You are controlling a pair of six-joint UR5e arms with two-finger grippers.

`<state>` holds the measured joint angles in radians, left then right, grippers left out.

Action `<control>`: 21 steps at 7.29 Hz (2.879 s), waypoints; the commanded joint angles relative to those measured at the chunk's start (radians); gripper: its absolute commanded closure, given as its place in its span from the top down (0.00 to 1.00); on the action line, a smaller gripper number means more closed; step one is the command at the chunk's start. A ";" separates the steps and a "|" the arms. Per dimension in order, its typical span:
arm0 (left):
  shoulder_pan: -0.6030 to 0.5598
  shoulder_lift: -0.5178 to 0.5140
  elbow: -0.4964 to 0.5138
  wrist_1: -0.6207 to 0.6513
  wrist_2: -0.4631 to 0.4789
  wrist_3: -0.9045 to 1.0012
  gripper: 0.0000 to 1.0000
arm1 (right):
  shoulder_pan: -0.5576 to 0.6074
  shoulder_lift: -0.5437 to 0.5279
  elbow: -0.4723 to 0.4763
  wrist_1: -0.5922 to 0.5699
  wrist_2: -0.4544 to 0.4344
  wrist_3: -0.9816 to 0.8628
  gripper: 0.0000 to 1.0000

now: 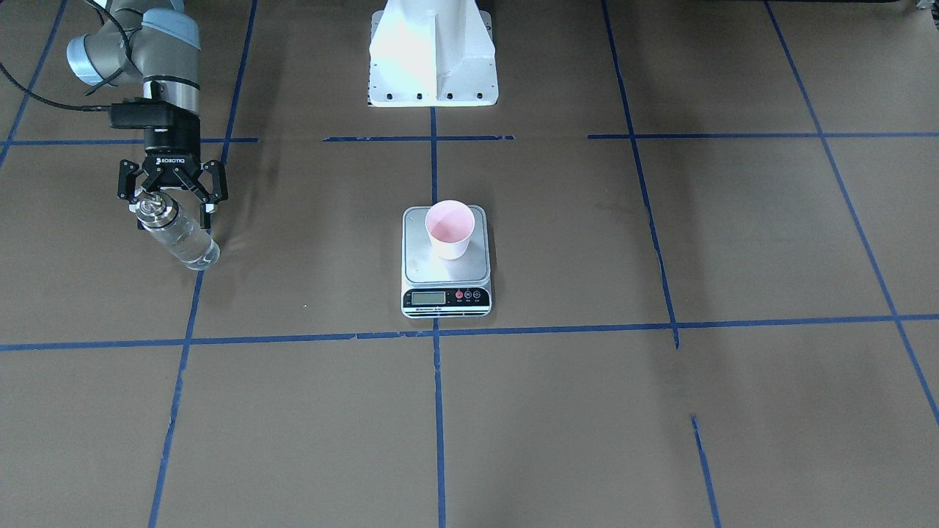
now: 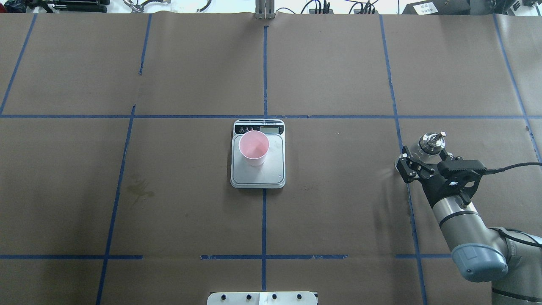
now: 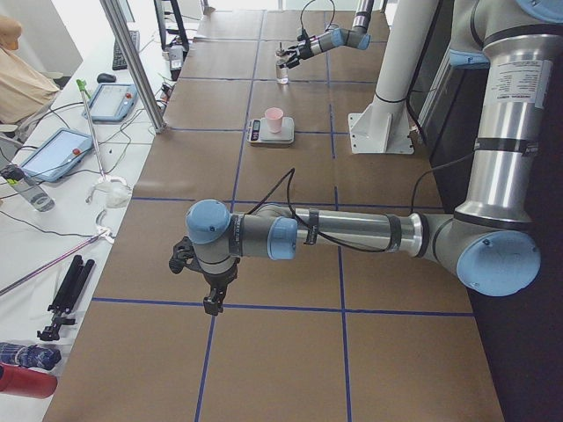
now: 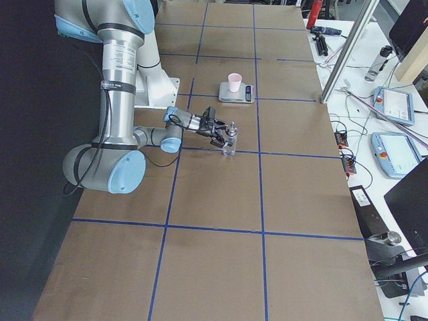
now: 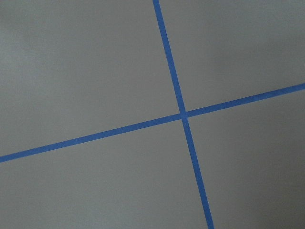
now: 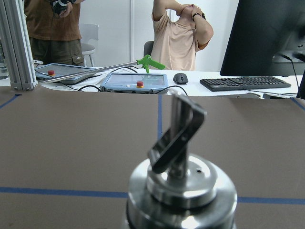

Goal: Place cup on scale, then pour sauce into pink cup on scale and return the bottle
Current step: 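Lift the sauce bottle with the right gripper and carry it toward the scale, then tilt the bottle spout over the pink cup with the right gripper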

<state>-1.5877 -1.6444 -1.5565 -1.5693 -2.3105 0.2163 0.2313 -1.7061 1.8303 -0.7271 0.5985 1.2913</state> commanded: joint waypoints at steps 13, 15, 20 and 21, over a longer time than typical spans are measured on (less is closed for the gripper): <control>0.000 0.078 -0.074 0.018 -0.023 0.005 1.00 | 0.088 0.191 0.086 -0.011 -0.030 -0.397 0.00; 0.000 0.078 -0.079 0.018 -0.023 0.005 1.00 | 0.089 0.239 0.093 -0.204 -0.028 -0.424 0.00; 0.002 0.078 -0.080 0.020 -0.021 0.003 1.00 | 0.047 0.640 -0.020 -0.779 -0.092 -0.593 0.00; 0.002 0.077 -0.080 0.020 -0.023 0.003 1.00 | 0.033 0.655 -0.052 -0.788 -0.136 -0.698 0.00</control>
<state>-1.5863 -1.5672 -1.6367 -1.5494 -2.3326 0.2194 0.2821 -1.0899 1.8191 -1.4654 0.5135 0.6978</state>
